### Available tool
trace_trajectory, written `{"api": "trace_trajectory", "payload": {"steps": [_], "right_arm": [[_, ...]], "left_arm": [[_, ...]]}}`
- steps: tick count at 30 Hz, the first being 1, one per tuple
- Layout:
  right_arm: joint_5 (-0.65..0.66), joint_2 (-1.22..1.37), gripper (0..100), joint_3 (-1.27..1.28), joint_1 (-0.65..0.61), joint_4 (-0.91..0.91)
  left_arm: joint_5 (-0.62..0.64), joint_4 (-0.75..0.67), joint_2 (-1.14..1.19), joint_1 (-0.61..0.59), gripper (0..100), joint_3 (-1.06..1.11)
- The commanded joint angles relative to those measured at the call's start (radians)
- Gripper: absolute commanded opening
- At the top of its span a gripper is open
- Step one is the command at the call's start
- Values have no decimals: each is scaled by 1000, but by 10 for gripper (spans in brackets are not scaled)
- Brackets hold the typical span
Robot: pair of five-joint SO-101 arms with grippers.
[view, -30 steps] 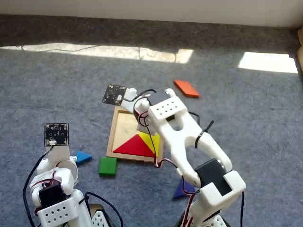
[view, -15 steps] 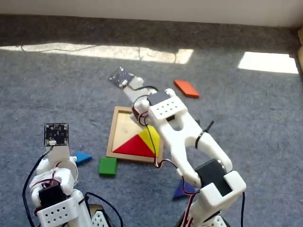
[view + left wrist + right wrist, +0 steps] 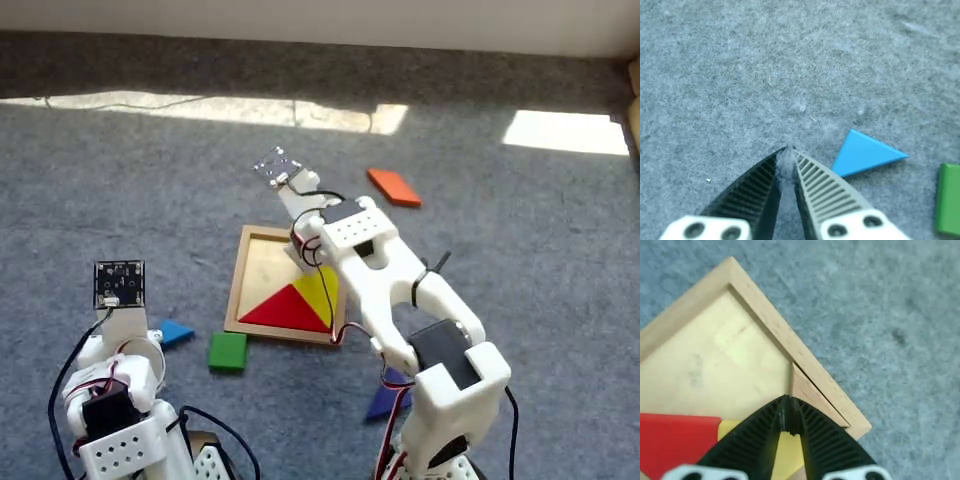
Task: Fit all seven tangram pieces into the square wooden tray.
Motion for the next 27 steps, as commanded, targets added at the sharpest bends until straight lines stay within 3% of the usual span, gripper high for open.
{"api": "trace_trajectory", "payload": {"steps": [1, 9, 16, 22, 27], "right_arm": [[-9, -1, 15, -64, 39, 81], [-9, -1, 15, -357, 39, 455], [-11, -12, 5, -572, 111, 731], [-9, -176, 4, -524, 219, 710], [-11, -265, 4, -325, 338, 446]], "left_arm": [[-5, -15, -35, -12, 7, -8], [-5, -15, -35, -12, 7, -8], [-5, -18, -35, -12, 7, -8], [-5, -20, -35, -12, 7, -8], [-5, -20, -35, -12, 7, -8]]}}
